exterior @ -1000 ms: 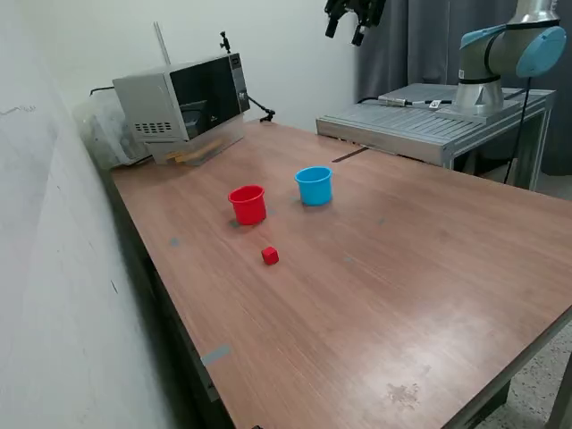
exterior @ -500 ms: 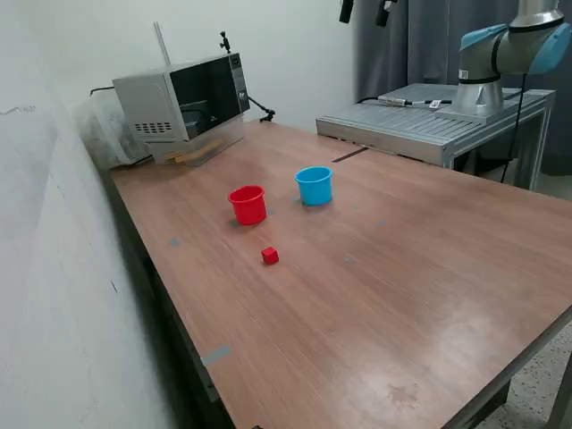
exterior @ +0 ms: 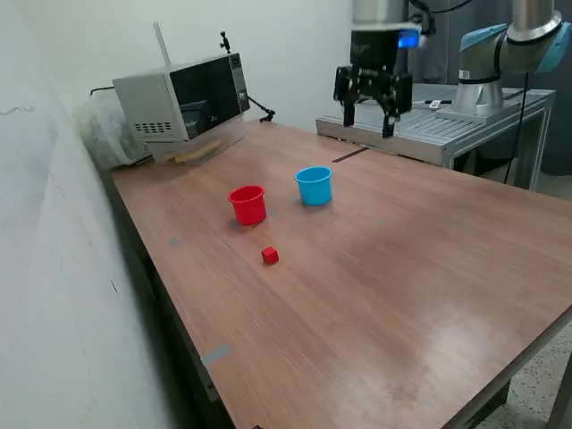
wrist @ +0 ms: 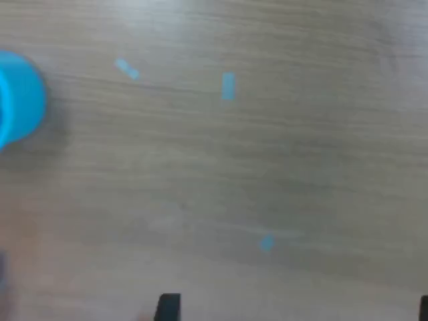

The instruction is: Place red objects in the red bin, and blue objects in the blue bin.

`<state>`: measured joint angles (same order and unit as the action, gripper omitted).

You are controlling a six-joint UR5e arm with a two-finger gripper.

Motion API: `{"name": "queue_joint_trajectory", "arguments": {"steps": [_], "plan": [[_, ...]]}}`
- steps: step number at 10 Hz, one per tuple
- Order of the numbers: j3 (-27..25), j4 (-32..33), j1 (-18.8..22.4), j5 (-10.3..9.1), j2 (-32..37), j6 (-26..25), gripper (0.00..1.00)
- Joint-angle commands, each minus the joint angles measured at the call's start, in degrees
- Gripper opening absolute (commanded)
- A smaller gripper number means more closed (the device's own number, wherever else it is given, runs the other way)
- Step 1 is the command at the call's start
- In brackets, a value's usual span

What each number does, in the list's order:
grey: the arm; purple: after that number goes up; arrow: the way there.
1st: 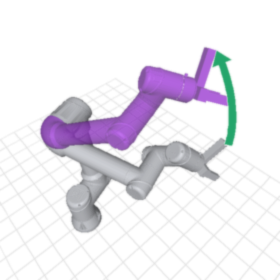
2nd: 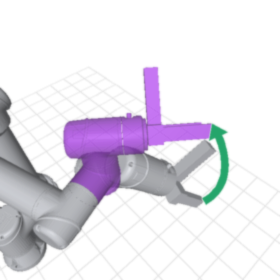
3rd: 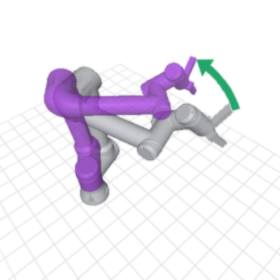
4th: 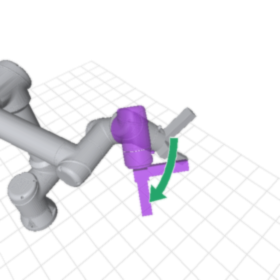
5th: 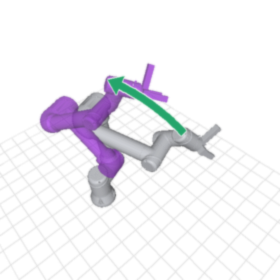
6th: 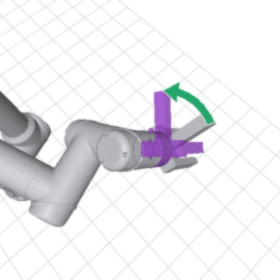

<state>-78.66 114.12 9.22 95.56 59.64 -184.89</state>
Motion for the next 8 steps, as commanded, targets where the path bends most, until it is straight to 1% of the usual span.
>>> {"name": "queue_joint_trajectory", "arguments": {"steps": [1,3,6,8], "plan": [[4.64,5.73,0.10,-0.99,-15.50,-0.91,1.00],[7.80,10.05,-0.78,-2.39,-18.76,-0.91,1.00],[9.22,18.73,-7.62,-2.48,-21.32,-0.91,1.00],[11.67,19.91,-11.66,-2.40,-24.47,-0.91,1.00]]}}
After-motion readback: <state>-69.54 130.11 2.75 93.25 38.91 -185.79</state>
